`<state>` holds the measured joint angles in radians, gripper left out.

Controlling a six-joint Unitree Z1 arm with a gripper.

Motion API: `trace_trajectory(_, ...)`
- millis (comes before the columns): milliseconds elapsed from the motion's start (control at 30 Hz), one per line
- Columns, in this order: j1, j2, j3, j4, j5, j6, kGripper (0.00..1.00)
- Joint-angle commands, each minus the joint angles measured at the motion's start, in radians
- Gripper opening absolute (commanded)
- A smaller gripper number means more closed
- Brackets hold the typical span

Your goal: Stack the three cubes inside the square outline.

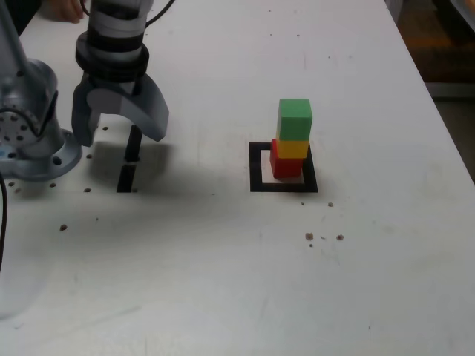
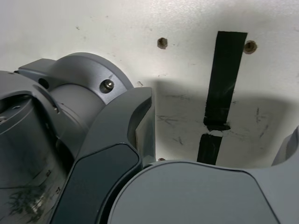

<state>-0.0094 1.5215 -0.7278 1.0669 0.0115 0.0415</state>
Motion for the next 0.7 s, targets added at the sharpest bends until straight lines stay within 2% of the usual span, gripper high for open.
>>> trace_trajectory(0,0.002,0.002,-0.004,0.007,0.000,-0.003,1.00)
trace_trajectory(667,0.002,-0.010,-0.001,0.022,-0.008,-0.012,1.00)
